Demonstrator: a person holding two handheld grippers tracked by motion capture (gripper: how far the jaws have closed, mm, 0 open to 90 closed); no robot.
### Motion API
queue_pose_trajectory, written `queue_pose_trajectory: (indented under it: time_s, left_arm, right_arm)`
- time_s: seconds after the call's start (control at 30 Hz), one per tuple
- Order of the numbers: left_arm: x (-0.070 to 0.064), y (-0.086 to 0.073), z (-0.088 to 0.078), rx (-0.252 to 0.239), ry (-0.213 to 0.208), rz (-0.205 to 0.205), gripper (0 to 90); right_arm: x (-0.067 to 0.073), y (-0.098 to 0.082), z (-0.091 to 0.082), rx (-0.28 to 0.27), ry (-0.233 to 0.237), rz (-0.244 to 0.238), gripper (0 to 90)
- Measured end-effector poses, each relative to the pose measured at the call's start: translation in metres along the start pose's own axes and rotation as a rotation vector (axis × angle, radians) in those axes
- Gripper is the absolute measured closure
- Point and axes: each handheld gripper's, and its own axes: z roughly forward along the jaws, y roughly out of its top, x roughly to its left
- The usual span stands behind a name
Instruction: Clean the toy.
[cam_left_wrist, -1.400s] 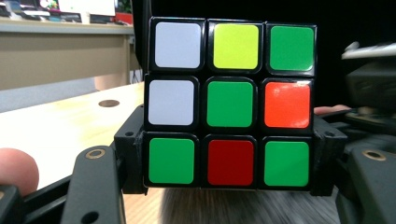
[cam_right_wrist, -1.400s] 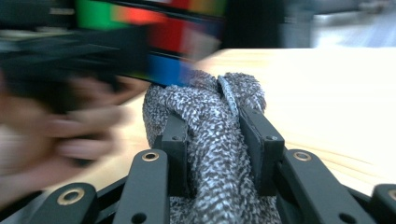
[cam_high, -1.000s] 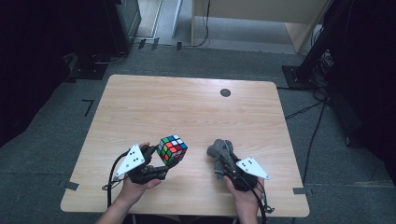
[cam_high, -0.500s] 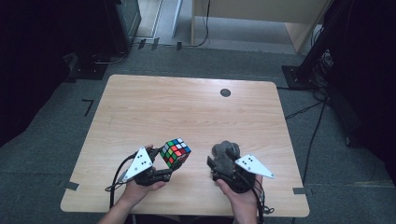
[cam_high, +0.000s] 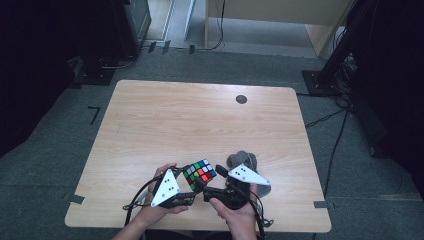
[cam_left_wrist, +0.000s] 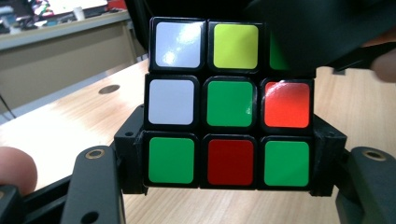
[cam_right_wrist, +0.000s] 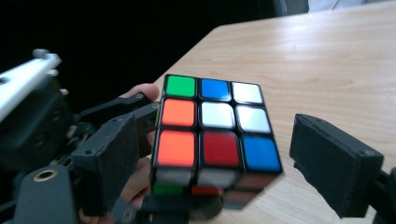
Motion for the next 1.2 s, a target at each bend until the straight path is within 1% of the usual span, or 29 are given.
queue_pose_trajectory:
  time_s: [0.03,0.1,0.13,0.17,0.2,0.27,0.33,0.43,0.5,0.63,0.7,0.77,0.83,0.93,1.0,1.03,1.07,1.13,1.2]
  left_arm:
    - [-0.003,0.001,0.0,-0.005,0.0,0.017,33.9]
    - [-0.007,0.004,0.0,-0.003,0.008,0.049,33.9]
    - [-0.008,0.004,0.0,-0.001,0.009,0.053,33.8]
    - [-0.008,0.004,0.001,0.0,0.011,0.049,33.6]
    - [-0.008,0.004,0.002,0.008,0.018,0.056,33.4]
    - [-0.009,0.005,0.002,0.016,0.029,0.061,32.5]
    - [-0.011,0.007,0.001,0.014,0.038,0.072,31.3]
    - [-0.015,0.011,0.001,0.013,0.058,0.102,31.1]
    - [-0.015,0.011,0.002,0.017,0.056,0.109,31.2]
    - [-0.016,0.012,0.002,0.021,0.058,0.107,31.2]
    - [-0.016,0.014,0.001,0.022,0.06,0.106,31.6]
    - [-0.016,0.014,0.001,0.032,0.063,0.114,31.6]
    - [-0.016,0.014,0.001,0.036,0.063,0.114,31.4]
    - [-0.016,0.014,0.001,0.04,0.057,0.106,31.5]
    - [-0.015,0.015,-0.001,0.031,0.052,0.112,32.9]
    - [-0.013,0.015,-0.003,0.02,0.037,0.096,33.0]
    - [-0.01,0.016,-0.005,0.012,0.024,0.068,33.2]
    - [-0.002,0.016,-0.007,0.004,0.027,0.014,33.3]
    - [0.006,0.015,-0.01,0.001,0.034,-0.024,33.3]
  right_arm:
    - [0.0,-0.001,0.001,0.007,0.0,0.006,19.9]
    - [0.001,-0.002,0.001,0.011,0.008,0.02,31.7]
    - [0.001,-0.003,0.0,0.001,0.015,0.027,31.9]
    - [0.002,-0.003,-0.001,-0.003,0.008,0.024,32.2]
    - [0.003,-0.004,-0.001,-0.005,0.0,0.021,33.2]
    - [0.006,-0.005,-0.001,-0.01,-0.024,-0.003,33.5]
    - [0.009,-0.006,-0.001,-0.007,-0.039,-0.017,33.8]
    - [0.013,-0.008,0.002,0.014,-0.056,-0.039,34.1]
    - [0.014,-0.009,0.003,0.02,-0.062,-0.042,34.2]
    - [0.016,-0.011,0.004,0.032,-0.08,-0.07,34.2]
    - [0.017,-0.01,0.004,0.032,-0.076,-0.08,34.2]
    - [0.017,-0.01,0.005,0.034,-0.08,-0.103,34.2]
    - [0.019,-0.011,0.006,0.044,-0.091,-0.117,34.2]
    - [0.019,-0.012,0.007,0.05,-0.098,-0.12,34.2]
    - [0.019,-0.012,0.007,0.055,-0.091,-0.125,34.0]
    - [0.019,-0.012,0.006,0.046,-0.076,-0.137,33.2]
    - [0.018,-0.011,0.005,0.04,-0.055,-0.145,31.3]
    - [0.017,-0.008,0.002,0.025,-0.008,-0.133,26.4]
    - [0.016,-0.002,-0.003,-0.01,0.001,-0.124,21.9]
